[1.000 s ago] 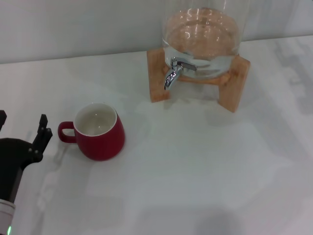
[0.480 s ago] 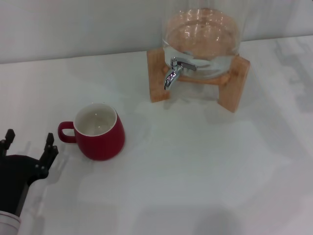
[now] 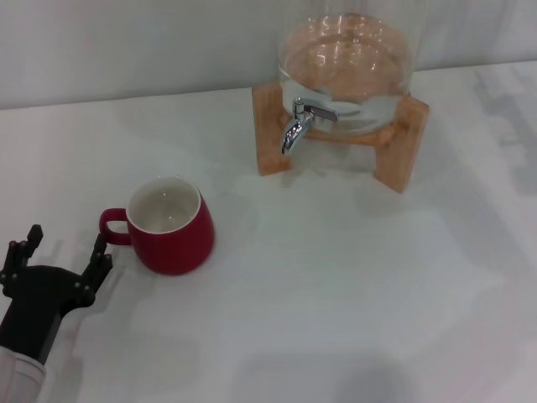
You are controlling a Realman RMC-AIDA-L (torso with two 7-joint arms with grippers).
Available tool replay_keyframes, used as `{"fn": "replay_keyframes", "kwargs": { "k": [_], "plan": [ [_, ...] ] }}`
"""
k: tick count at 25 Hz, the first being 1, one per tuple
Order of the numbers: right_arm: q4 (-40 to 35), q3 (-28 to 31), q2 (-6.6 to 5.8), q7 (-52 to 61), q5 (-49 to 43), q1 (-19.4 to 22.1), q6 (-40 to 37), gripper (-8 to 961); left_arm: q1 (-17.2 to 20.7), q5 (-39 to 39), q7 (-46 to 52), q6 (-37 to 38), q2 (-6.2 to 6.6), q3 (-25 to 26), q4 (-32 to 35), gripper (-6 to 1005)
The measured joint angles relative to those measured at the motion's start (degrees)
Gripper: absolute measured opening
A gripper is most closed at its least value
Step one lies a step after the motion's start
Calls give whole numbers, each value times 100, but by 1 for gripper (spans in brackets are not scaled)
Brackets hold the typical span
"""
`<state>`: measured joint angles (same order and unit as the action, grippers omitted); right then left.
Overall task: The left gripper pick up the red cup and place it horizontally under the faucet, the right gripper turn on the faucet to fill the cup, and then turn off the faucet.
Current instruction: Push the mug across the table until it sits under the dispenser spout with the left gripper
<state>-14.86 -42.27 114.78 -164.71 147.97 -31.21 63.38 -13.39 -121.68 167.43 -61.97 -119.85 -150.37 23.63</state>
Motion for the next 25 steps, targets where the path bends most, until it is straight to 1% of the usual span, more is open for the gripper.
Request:
{"fn": "replay_keyframes", "kwargs": {
  "k": [7, 25],
  "plan": [
    [0, 0, 7, 0, 3, 16, 6, 632, -244, 11, 0, 236, 21, 8, -33, 784],
    [1, 0, 6, 0, 3, 22, 8, 632, -565, 78, 68, 428, 41, 29, -234, 764]
  ]
}}
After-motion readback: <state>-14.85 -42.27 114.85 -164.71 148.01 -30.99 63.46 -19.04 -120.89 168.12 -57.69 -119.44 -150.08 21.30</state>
